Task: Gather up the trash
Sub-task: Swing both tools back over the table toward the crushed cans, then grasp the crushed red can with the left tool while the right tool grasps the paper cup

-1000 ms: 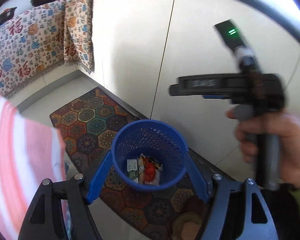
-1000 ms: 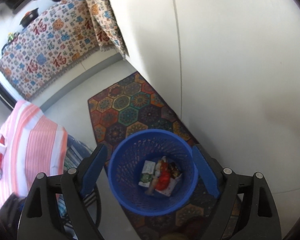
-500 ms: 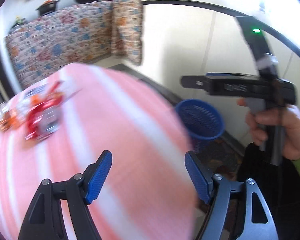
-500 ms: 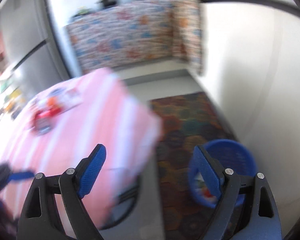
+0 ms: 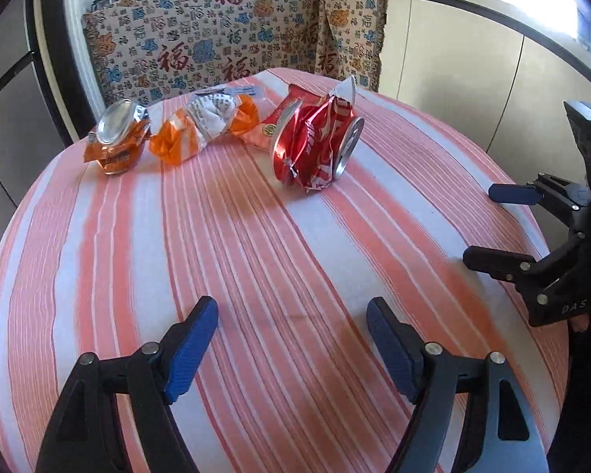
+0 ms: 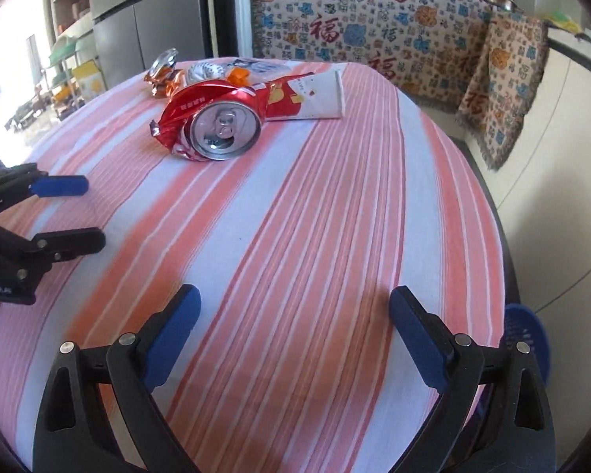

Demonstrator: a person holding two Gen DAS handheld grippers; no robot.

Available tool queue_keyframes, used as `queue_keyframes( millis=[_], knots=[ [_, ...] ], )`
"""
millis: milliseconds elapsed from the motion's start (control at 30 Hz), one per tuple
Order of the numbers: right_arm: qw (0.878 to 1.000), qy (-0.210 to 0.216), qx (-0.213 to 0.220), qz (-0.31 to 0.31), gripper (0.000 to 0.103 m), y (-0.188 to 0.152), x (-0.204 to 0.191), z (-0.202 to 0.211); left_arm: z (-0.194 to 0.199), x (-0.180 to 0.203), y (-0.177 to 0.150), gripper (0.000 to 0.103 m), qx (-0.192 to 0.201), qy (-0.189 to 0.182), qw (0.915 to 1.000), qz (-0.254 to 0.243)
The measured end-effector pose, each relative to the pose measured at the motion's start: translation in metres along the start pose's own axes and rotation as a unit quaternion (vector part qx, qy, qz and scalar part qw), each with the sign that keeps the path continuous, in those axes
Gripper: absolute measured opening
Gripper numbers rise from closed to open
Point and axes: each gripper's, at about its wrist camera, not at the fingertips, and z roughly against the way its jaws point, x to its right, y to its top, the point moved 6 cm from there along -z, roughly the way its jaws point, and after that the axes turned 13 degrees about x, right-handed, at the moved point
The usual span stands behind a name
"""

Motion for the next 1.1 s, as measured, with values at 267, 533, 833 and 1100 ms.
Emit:
queue_keyframes(
  millis=[267,533,833,1100],
  knots=[
    [1.000,-0.018,-0.001,-0.011,0.103,0.004,-0.006,-0.003,-0.059,0.008,0.042,0.086,-0.003,-0.054,0.9972,-0.051],
    [1.000,-0.022,0.006,-0.011,0.103,0.006,-0.008,-0.005,-0.088,0.007,0.069,0.089,0.016,-0.039,0.9970,-0.065],
    [1.000,-0.021,0.007,-0.012,0.103,0.006,-0.008,-0.005,-0.073,0.010,0.074,0.044,0.040,-0.027,0.9973,-0.055],
    [1.000,-0.021,0.007,-0.013,0.103,0.007,-0.009,-0.005,-0.004,-0.032,0.042,0.044,0.041,0.050,0.9978,0.012]
  ],
)
